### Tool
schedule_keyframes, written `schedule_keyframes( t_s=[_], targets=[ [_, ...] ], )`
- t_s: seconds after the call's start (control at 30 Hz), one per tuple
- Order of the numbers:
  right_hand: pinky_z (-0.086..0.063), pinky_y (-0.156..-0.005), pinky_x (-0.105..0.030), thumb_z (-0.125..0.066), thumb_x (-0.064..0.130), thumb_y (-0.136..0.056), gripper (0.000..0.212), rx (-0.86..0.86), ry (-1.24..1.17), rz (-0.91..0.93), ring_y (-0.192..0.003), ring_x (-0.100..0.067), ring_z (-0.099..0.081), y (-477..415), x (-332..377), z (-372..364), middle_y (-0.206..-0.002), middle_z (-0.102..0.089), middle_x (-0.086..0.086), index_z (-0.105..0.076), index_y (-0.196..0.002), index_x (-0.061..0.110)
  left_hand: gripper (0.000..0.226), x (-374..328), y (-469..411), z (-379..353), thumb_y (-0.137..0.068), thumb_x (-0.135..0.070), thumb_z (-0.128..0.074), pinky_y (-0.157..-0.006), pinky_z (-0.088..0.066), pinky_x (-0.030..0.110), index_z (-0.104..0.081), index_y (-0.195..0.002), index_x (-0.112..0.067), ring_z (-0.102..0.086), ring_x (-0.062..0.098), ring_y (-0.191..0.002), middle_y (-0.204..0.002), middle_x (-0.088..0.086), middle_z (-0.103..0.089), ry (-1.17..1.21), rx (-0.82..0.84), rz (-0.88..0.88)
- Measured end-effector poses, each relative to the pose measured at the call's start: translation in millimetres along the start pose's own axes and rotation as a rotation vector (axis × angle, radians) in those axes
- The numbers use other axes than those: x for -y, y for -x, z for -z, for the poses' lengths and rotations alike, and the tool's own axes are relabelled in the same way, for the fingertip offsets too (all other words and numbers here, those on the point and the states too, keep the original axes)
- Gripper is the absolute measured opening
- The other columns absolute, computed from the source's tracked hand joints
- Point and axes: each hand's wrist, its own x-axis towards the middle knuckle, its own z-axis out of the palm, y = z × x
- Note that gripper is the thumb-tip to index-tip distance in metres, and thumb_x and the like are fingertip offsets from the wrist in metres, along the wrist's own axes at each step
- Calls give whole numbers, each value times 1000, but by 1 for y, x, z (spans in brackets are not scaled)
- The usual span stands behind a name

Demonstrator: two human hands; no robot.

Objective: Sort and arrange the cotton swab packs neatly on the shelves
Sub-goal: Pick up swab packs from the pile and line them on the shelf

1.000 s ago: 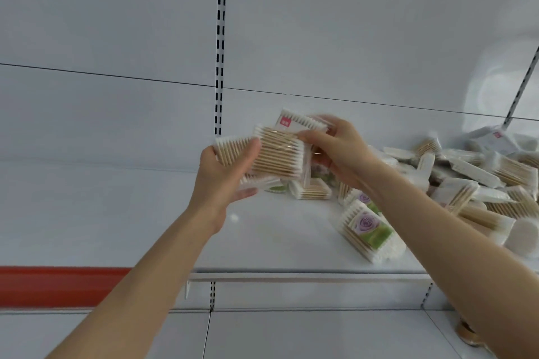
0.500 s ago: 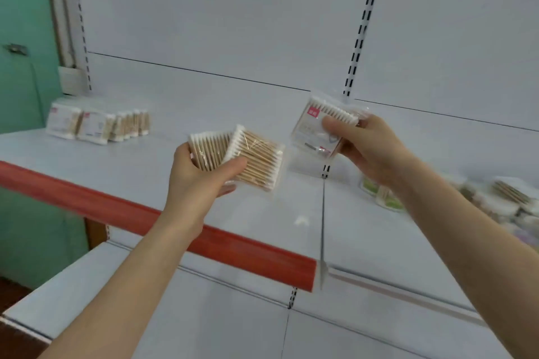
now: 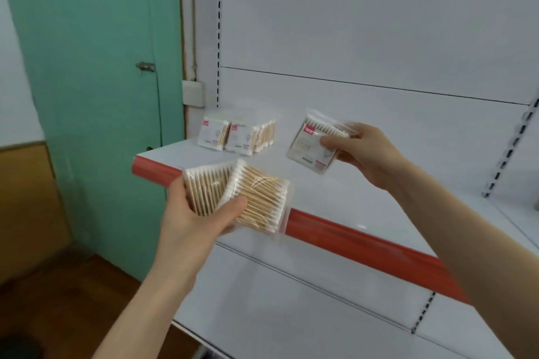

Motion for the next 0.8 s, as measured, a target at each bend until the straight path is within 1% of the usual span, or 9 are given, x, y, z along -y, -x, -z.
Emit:
schedule_keyframes(
  t_s=[0.03,0.1,0.2,0.37,0.43,0.5,0.57,0.67,0.8],
  targets=[
    [-52,-71,-22,-65,2,-81,14,2,30,1,-74,-14,-62,-8,1,-10,-82,-64,-6,-62,-94,5,56,2,-7,9,-68,-6,-76,-63,-58,27,-52,-117,-15,-67,19,-94,-108,5,-65,-6,-7,-1],
    [-54,-65,-18,-65,1,-82,20,19,60,-3,-71,-13,-62,-28,1,-30,-81,-63,-6,-60,-101,0,55,7,-22,27,-68,-7,-75,-60,-57,23,-52,-117,-14,-67,18,-93,-107,4,-66,-16,-31,-11],
    [-56,-64,-17,-66,0,-81,32,43,100,-5,-74,-15,-63,-59,-4,-58,-84,-62,-8,-55,-109,-7,56,14,-45,49,-68,-6,-74,-57,-55,21,-51,-119,-13,-68,20,-92,-108,6,-66,-7,-60,-13],
    [-57,-72,-30,-71,4,-78,30,0,259,97,-77,-21,-62,-114,-6,-99,-80,-58,-2,-52,-101,7,66,13,-89,83,-61,-15,-74,-57,-55,19,-50,-122,-9,-68,18,-89,-108,7,-65,-32,-128,-68],
    [-54,-72,-31,-74,12,-77,29,-26,359,178,-80,-20,-59,-133,-6,-118,-80,-57,1,-55,-98,11,66,12,-108,96,-61,-16,-74,-58,-56,19,-49,-122,-11,-68,17,-92,-110,5,-65,-45,-166,-90],
    [-45,-69,-24,-75,20,-77,31,-22,502,265,-84,-15,-54,-146,-9,-140,-88,-57,4,-58,-101,12,68,13,-122,106,-58,-22,-72,-60,-57,21,-48,-122,-14,-66,17,-95,-110,2,-64,-54,-189,-100],
    [-39,-75,-22,-73,25,-78,36,-5,595,316,-93,-10,-52,-157,-14,-162,-100,-56,6,-57,-107,10,71,18,-134,115,-56,-26,-71,-62,-58,23,-48,-122,-16,-66,17,-96,-111,0,-64,-61,-202,-101],
    [-39,-82,-23,-72,31,-79,41,-17,694,342,-109,-12,-54,-170,-24,-185,-118,-60,5,-55,-111,12,78,24,-151,129,-52,-30,-72,-66,-59,28,-48,-124,-15,-66,19,-97,-112,2,-64,-70,-192,-79],
    [-36,-85,-26,-69,39,-78,40,-84,864,355,-113,-19,-50,-184,-38,-204,-116,-61,-2,-58,-110,17,74,29,-179,149,-54,-26,-72,-60,-57,21,-49,-123,-13,-67,17,-94,-110,2,-65,-17,-129,-81]
  ],
)
